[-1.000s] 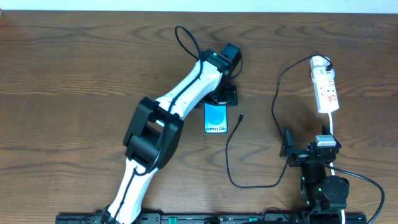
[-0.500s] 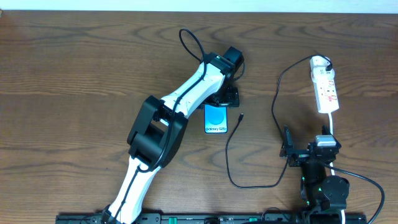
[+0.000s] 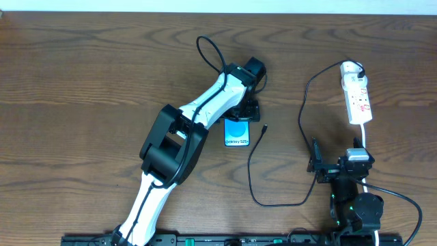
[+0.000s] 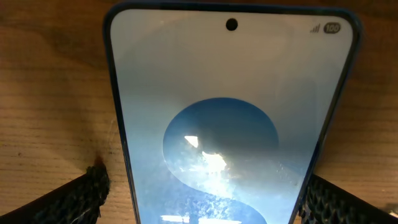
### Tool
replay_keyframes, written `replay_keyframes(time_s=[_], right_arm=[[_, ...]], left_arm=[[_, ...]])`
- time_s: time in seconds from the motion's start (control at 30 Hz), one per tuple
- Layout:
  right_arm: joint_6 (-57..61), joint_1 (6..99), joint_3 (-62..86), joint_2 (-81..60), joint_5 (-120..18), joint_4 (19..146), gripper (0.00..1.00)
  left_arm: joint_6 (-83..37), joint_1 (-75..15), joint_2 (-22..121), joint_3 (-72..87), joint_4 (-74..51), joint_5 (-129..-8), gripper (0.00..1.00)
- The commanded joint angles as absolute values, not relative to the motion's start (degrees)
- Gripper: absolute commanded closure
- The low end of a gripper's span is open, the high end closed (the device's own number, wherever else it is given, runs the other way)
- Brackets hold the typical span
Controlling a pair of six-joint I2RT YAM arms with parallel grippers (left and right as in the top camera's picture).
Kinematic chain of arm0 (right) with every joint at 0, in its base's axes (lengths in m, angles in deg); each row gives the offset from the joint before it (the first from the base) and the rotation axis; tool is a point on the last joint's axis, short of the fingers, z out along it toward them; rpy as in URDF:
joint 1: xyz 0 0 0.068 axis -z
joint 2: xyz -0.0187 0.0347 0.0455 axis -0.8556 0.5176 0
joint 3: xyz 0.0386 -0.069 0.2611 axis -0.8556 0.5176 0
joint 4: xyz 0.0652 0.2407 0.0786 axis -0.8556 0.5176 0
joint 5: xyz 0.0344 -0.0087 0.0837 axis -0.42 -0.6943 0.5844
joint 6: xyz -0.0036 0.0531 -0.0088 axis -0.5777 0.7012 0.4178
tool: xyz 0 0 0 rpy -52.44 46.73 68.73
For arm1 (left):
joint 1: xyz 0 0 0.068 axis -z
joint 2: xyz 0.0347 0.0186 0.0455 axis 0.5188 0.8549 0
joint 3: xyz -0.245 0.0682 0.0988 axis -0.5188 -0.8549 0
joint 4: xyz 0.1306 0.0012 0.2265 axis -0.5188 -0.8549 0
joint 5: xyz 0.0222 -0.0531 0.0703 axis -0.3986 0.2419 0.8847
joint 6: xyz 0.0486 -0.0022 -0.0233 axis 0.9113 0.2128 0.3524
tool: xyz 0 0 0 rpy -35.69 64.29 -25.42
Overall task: Plug charger to phone and switch on socket
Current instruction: 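Close the left gripper on the phone's top edge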
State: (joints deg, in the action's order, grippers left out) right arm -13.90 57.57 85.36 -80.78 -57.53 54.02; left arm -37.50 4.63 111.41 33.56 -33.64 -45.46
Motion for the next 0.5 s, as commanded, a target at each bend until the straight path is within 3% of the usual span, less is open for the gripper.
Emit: replay_keyframes(time_s=[0.0, 0.47], right_arm=[[-13.71, 57.33, 85.54, -81.0, -57.99, 54.15, 0.01], [-13.71, 57.33, 85.54, -81.0, -57.97, 54.15, 0.01]], left_arm=[[-38.96, 4.69, 111.78, 32.23, -32.76, -44.91, 0.02], [-38.98, 6.07, 111.78, 32.23, -31.98, -45.5, 0.02]])
